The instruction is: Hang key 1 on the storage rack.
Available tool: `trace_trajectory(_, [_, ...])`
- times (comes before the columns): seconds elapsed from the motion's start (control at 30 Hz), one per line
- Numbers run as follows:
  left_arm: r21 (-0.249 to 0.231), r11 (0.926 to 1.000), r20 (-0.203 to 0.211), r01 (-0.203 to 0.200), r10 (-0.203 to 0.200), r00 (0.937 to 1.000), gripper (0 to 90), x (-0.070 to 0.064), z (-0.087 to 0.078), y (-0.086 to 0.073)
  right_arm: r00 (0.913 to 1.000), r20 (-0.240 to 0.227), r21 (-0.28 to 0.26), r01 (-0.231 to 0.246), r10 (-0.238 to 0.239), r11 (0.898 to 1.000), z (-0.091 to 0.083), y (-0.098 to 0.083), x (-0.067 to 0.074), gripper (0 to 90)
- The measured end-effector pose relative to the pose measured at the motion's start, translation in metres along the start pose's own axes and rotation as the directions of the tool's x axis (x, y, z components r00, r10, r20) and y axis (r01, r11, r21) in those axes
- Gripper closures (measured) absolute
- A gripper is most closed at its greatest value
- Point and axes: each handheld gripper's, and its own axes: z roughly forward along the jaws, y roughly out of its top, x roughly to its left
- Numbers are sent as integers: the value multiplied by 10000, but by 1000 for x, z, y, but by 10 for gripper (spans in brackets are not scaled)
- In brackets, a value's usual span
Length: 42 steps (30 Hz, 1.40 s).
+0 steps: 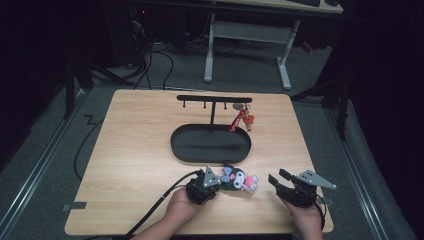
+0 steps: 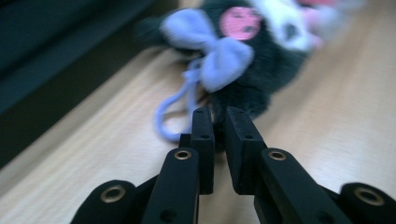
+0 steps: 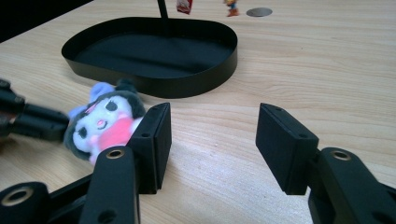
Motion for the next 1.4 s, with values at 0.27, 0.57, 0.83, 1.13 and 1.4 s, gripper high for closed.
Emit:
trace_trajectory(0.27, [-128,9996,163,239,-237,9996,739,-5,18,12,9999,129,90,-50,49,9999,1,-1,-2,460])
trace_trajectory(0.57, [-868,9940,-539,666,-714,9960,554,29,-37,-20,9996,231,461,-174,163,9988,3,-7,-9,483])
trace_trajectory(0.83, [-1213,9877,-1866,986,-1202,9750,449,78,-105,-61,9992,182,1044,-366,349,9939,9,-6,-10,523])
trace_trajectory(1.13, [-1637,9744,-2124,1539,-1872,9591,342,106,-129,-99,9980,367,1920,432,-511,9804,23,-1,2,449])
trace_trajectory(1.4, [-1712,9722,-1688,1597,-1886,9674,325,110,-124,-101,9851,1086,3393,892,-1332,9364,34,16,11,417])
